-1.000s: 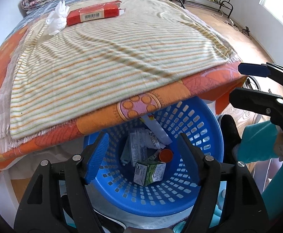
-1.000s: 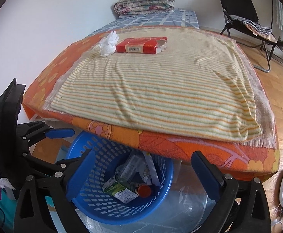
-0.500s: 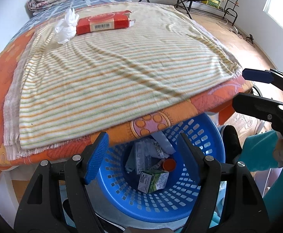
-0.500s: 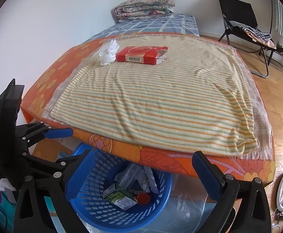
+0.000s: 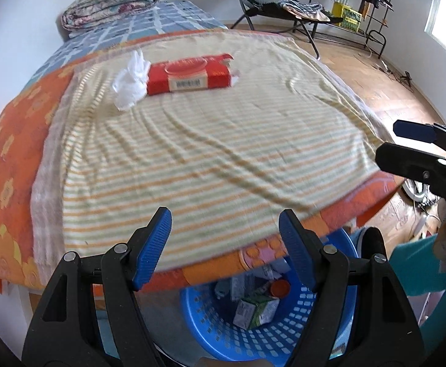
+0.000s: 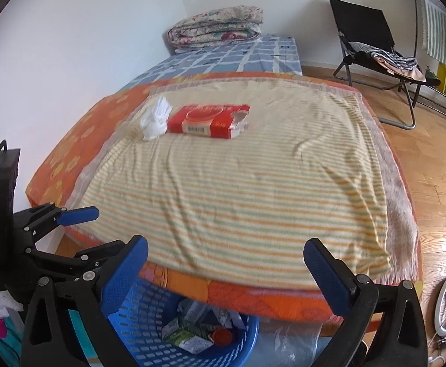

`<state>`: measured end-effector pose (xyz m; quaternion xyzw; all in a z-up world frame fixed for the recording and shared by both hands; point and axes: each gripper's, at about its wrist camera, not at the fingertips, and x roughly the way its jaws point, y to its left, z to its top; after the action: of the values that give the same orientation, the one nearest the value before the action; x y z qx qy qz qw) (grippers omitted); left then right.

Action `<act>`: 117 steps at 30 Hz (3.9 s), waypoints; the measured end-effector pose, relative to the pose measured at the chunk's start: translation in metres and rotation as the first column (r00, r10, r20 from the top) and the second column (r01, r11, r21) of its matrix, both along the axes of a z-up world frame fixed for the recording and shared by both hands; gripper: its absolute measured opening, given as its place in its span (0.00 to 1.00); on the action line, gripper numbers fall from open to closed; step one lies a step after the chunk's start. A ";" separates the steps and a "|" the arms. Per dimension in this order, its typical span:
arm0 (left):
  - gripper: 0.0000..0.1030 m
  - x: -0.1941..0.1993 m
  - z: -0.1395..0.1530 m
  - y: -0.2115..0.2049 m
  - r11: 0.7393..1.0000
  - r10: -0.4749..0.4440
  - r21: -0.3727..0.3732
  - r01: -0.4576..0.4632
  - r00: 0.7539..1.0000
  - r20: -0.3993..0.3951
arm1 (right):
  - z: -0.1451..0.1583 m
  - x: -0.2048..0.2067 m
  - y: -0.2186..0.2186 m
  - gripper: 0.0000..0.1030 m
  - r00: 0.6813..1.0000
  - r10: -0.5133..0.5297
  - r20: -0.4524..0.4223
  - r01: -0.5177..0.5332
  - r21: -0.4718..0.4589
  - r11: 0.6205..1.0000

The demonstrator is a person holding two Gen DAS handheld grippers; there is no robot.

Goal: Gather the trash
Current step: 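Move both tools back over the towel toward the red box and tissue, then grasp the white tissue with the left tool while the right tool grasps the red box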

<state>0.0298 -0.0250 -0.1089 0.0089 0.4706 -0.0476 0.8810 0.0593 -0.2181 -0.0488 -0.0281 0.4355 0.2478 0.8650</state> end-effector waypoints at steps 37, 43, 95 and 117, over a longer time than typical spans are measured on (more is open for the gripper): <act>0.73 0.148 -0.003 0.113 0.983 0.184 -0.026 -0.183 0.982 0.033 | -0.031 0.207 0.057 0.86 0.979 0.003 -0.205 0.050 0.255 0.966; 0.73 0.168 -0.016 0.116 0.984 0.175 -0.024 -0.175 0.984 0.028 | -0.048 0.231 0.061 0.74 0.965 0.013 -0.262 0.072 0.313 0.947; 0.20 0.194 -0.048 0.118 0.984 0.156 -0.081 -0.156 0.988 -0.011 | -0.090 0.240 0.091 0.34 0.909 0.104 -0.404 0.123 0.497 0.859; 0.20 0.194 -0.050 0.120 0.986 0.150 -0.077 -0.150 0.989 -0.008 | -0.109 0.250 0.142 0.14 0.888 0.137 -0.438 0.141 0.544 0.827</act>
<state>0.2242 0.0948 -0.1586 -0.0606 0.4687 0.0007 0.8813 0.3092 -0.0761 -0.1581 0.2874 0.5349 0.3631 0.7067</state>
